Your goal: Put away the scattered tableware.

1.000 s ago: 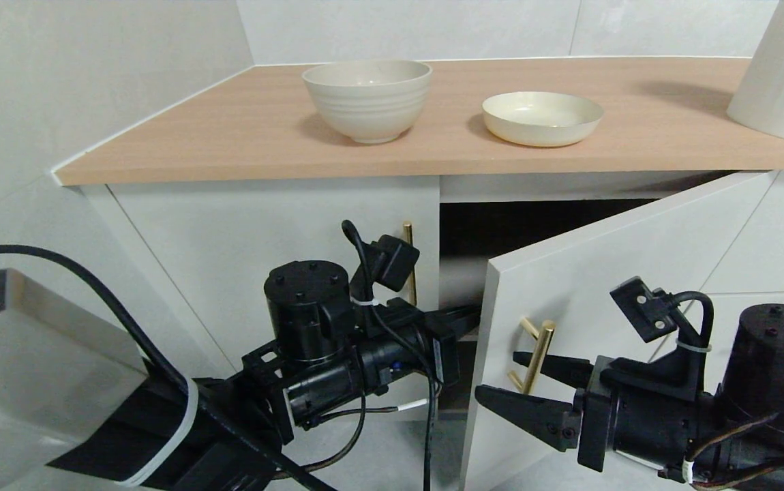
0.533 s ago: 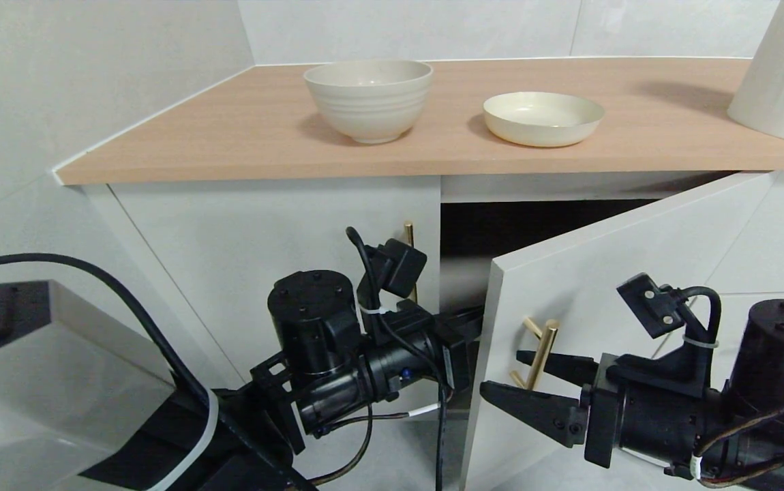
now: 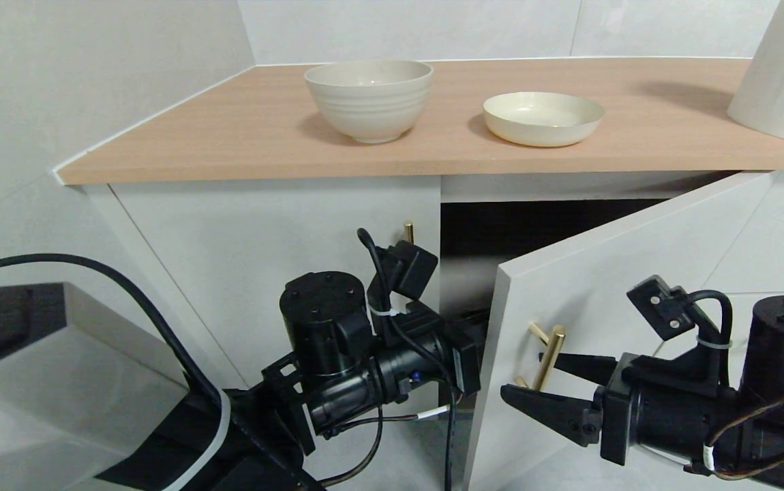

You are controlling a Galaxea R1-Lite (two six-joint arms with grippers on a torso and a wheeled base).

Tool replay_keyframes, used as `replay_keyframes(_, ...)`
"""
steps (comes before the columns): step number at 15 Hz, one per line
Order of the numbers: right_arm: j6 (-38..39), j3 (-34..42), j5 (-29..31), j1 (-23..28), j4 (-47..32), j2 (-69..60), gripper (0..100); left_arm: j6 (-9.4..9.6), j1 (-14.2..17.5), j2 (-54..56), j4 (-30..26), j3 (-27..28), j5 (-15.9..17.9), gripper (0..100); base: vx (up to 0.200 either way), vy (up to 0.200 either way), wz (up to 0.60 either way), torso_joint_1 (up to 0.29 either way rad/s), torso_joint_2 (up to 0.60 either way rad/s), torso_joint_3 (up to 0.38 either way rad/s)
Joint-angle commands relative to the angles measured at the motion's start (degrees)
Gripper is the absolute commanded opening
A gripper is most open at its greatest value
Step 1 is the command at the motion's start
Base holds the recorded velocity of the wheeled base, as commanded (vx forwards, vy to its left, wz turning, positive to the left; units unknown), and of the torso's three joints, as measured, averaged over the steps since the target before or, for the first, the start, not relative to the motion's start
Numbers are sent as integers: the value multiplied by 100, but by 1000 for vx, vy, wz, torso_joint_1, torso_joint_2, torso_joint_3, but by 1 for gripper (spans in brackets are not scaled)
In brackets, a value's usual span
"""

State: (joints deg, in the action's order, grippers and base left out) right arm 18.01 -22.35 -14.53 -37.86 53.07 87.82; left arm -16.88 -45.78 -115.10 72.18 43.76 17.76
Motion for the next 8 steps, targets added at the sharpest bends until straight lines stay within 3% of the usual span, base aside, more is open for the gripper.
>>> replay_keyframes(1, -104, -24, 170, 16, -543, -582, 100, 1, 16, -3, -11, 9, -18, 0, 0, 0, 0, 0, 0, 0)
replay_keyframes(6, -113, -7, 205, 16, -1747, -1637, 100, -8, 16, -197, -160, 185, 8, 0, 0, 0, 0, 0, 0, 0)
replay_keyframes(8, -113, 2, 205, 16, -1852, -1804, 100, -8, 16, -197, -160, 185, -1, 0, 0, 0, 0, 0, 0, 0)
